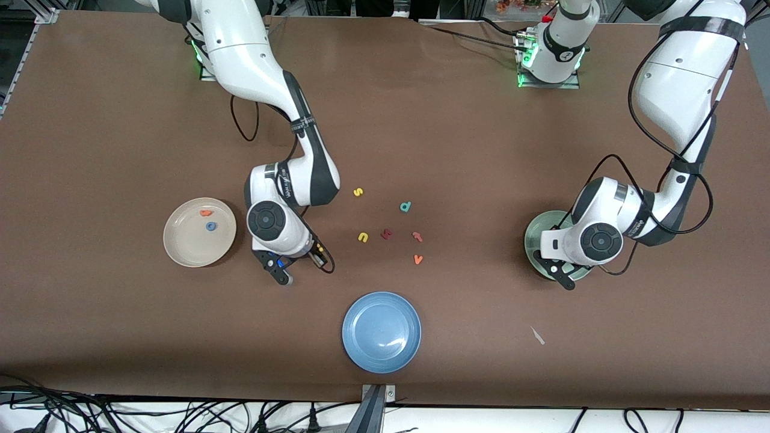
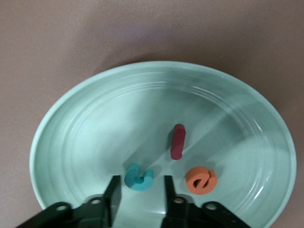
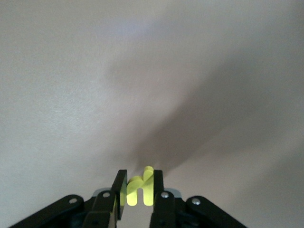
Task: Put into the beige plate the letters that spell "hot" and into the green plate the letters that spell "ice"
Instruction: 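Release the yellow letter on the beige plate while the left gripper withdraws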
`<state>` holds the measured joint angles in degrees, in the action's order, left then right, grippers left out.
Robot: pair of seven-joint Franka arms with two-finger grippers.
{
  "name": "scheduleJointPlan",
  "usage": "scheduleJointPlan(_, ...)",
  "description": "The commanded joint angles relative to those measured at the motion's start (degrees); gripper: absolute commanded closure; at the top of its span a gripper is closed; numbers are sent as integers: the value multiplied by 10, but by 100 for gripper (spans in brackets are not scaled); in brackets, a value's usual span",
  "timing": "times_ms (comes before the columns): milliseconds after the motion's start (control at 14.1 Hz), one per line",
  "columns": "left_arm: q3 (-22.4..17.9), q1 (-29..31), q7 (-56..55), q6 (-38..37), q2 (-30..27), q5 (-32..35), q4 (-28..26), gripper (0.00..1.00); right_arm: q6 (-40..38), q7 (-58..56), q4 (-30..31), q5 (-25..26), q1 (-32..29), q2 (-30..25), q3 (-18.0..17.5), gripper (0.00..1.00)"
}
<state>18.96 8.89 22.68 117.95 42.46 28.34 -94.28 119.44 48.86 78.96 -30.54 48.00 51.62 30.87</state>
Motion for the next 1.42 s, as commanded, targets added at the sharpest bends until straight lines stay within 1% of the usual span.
scheduleJointPlan(0, 10, 3, 5, -4, -15, 14, -3, 0, -1, -128, 117, 33, 9, -91, 17, 100)
scheduleJointPlan(71, 11, 3, 5, -6, -19, 12, -1, 0, -1, -160, 137, 44, 9, -110, 20, 100)
scheduleJointPlan(142, 18, 3, 3, -8, -26, 11, 0, 0, 2, -200, 164, 48, 9, -128, 31, 100)
scheduleJointPlan(284, 41, 2, -3, -28, -33, 9, 3, 0, 10, -285, 215, 48, 9, -156, 52, 100)
scheduleJointPlan(356, 52, 3, -4, -39, -40, 9, 4, 0, 28, -319, 245, 48, 9, -176, 61, 100)
scheduleJointPlan(427, 60, 3, -6, -46, -46, -7, 9, 0, 49, -356, 281, 47, 9, -193, 68, 100)
scheduleJointPlan(569, 61, -2, -8, -65, -58, -68, 20, 0, 71, -428, 324, 47, 9, -214, 91, 100)
scheduleJointPlan(711, 64, -6, -17, -90, -69, -90, 33, 0, 71, -503, 342, 46, 8, -221, 118, 100)
scheduleJointPlan(853, 84, -5, -48, -115, -72, -108, 51, 0, 74, -554, 362, 44, 8, -225, 140, 100)
scheduleJointPlan(996, 102, -9, -105, -142, -73, -111, 68, 0, 88, -583, 363, 40, 0, -221, 144, 98)
scheduleJointPlan(1067, 117, -10, -138, -158, -73, -111, 77, 0, 97, -581, 359, 39, -4, -217, 144, 52)
scheduleJointPlan(1138, 131, -11, -172, -181, -74, -111, 92, 0, 95, -567, 352, 28, -6, -210, 142, 1)
scheduleJointPlan(1209, 149, -11, -199, -205, -73, -111, 109, 0, 90, -548, 341, 6, -5, -204, 140, 0)
scheduleJointPlan(1280, 164, -11, -220, -222, -73, -111, 127, 0, 83, -523, 327, 0, -1, -204, 140, 0)
scheduleJointPlan(1351, 172, -11, -237, -235, -74, -111, 135, 0, 66, -500, 315, -1, -1, -203, 140, 0)
